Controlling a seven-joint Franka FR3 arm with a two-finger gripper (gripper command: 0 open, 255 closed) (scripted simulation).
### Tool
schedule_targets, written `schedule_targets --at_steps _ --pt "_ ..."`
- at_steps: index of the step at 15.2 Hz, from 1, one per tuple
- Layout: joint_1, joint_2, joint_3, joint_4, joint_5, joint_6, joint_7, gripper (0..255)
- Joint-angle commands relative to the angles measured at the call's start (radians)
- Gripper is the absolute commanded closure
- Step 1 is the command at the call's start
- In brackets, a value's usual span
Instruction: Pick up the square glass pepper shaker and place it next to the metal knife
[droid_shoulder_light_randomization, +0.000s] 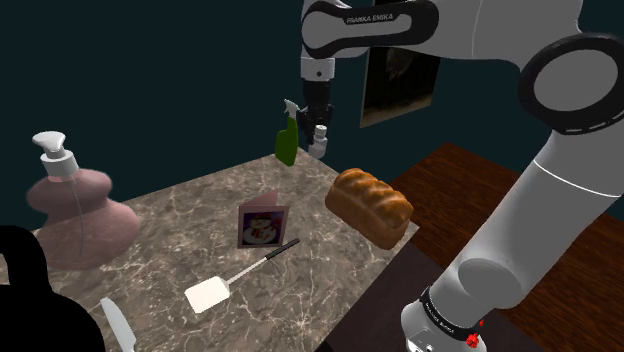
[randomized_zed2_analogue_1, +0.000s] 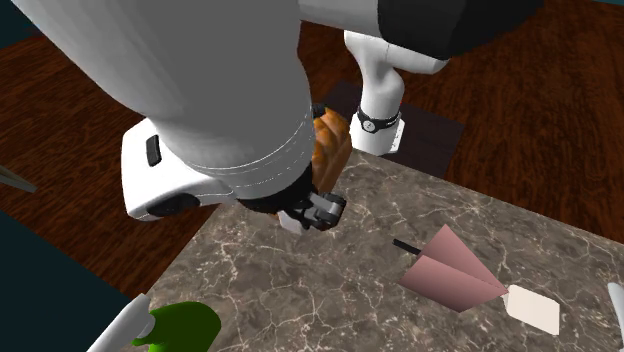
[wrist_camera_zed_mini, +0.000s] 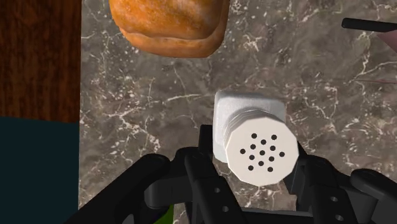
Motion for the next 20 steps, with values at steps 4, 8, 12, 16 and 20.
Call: schedule_targets --at_steps 4,8,12,16,20 --pt "0.052 -0.085 0.052 -0.105 0.033 0.019 0.098 255" --pt "0.094 -0.138 0.098 -0.164 0.064 0.029 0.178 255" --pt "0.138 -0.177 0.147 -0.205 0.098 0.036 0.261 255" --pt "0.182 -0.2 0.2 -0.227 0.132 0.043 0.348 255" --pt "0.226 -0.208 0.255 -0.233 0.163 0.051 0.438 255"
